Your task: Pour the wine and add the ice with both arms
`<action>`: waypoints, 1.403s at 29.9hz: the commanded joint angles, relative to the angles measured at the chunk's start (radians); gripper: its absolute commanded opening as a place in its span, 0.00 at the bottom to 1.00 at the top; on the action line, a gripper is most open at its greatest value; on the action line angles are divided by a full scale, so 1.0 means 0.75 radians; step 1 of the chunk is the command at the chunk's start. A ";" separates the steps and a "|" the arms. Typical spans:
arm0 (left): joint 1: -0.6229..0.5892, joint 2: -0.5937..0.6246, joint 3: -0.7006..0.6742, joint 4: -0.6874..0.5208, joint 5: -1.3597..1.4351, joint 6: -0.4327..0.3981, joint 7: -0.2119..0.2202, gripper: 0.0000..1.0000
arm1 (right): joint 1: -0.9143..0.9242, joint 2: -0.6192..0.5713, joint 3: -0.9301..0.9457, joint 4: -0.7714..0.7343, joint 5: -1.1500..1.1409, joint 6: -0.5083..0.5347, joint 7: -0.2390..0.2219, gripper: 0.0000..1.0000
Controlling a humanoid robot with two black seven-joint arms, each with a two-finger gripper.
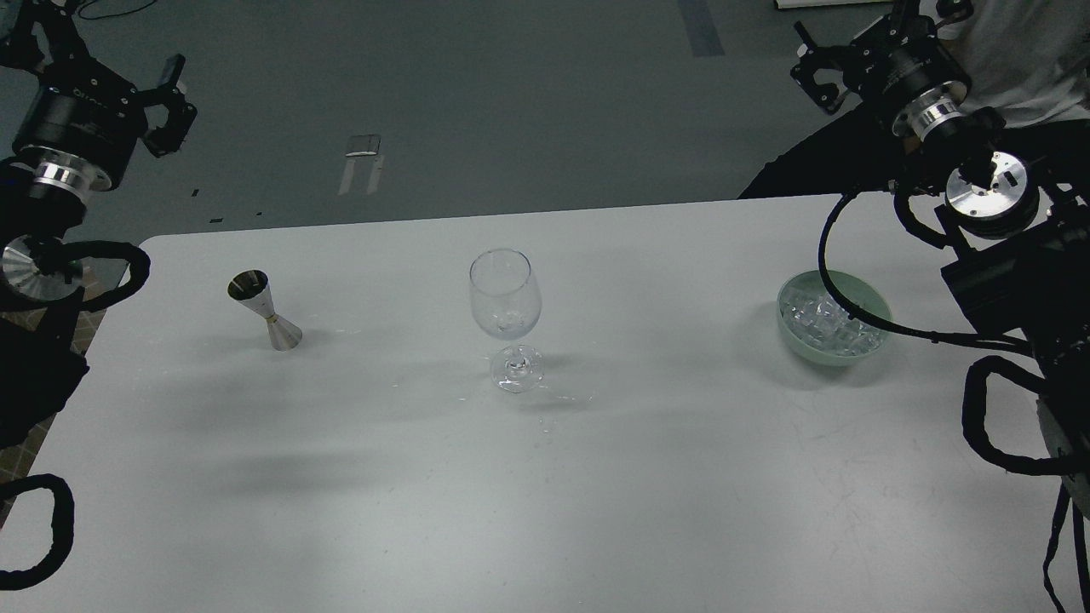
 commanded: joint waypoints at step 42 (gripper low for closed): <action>-0.049 -0.077 0.105 -0.021 -0.002 0.000 0.040 0.98 | 0.030 -0.013 -0.008 -0.002 0.011 0.000 -0.002 1.00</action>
